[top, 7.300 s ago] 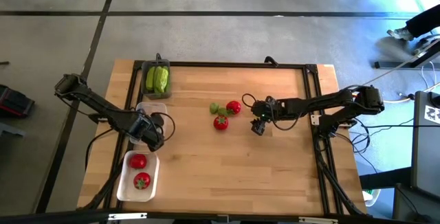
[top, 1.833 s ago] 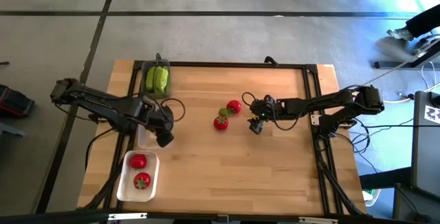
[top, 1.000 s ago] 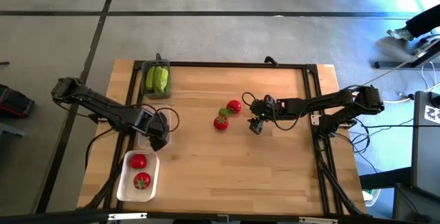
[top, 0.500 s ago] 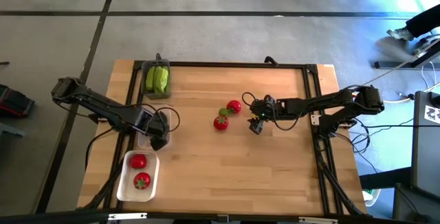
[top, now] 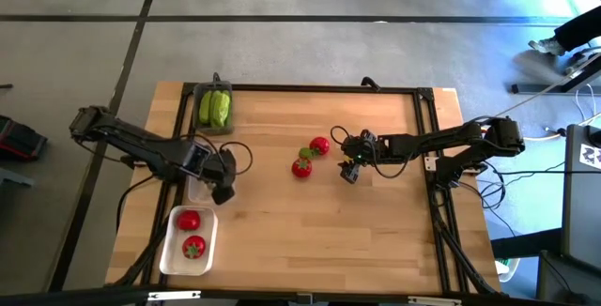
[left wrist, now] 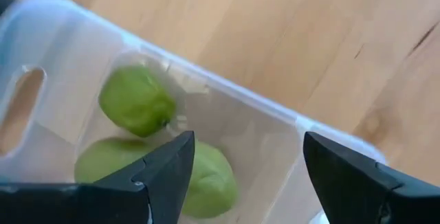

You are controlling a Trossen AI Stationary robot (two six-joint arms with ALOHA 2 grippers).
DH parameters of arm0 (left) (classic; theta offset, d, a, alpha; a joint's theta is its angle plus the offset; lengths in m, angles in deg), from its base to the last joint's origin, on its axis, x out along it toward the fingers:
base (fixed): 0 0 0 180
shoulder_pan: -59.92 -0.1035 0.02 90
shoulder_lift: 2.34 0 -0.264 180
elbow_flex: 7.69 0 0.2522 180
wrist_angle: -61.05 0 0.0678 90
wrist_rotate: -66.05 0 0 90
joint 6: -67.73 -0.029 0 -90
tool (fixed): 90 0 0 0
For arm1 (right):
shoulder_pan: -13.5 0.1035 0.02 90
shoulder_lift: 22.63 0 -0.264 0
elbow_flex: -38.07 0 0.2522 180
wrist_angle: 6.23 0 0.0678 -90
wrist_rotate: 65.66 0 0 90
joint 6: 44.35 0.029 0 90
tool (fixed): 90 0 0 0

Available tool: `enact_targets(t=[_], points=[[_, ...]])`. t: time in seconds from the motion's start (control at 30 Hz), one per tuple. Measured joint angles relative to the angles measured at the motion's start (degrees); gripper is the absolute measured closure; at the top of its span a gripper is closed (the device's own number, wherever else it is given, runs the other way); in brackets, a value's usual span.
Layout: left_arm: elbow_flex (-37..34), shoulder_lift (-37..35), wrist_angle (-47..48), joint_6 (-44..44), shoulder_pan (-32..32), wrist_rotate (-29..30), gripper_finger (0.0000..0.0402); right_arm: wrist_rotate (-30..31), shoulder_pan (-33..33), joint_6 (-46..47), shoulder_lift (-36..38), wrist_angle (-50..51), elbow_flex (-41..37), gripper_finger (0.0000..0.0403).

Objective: Sort produce into baskets
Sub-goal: Put the lime into the transparent bin

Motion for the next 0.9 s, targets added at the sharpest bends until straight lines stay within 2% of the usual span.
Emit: enact_targets(t=[0.13,0.27,0.63,0.9], points=[[1.4,0.0,-1.2,-1.7,-1.1,2.4,0.0135,0.0,0.0,0.0,0.0,0.0,0.0,0.0111],[1.6,0.0,-6.7,-2.3,-2.4,4.4,0.0135,0.0,0.0,0.0,0.0,0.0,0.0,0.0111],[1.6,0.2,-28.6,-13.4,-6.2,4.8,0.0135,0.0,0.0,0.0,0.0,-0.1,0.0,0.0111],[1.6,3.1,-36.3,-15.5,-9.0,4.8,0.0135,0.0,0.0,0.0,0.0,-0.2,0.0,0.0111]])
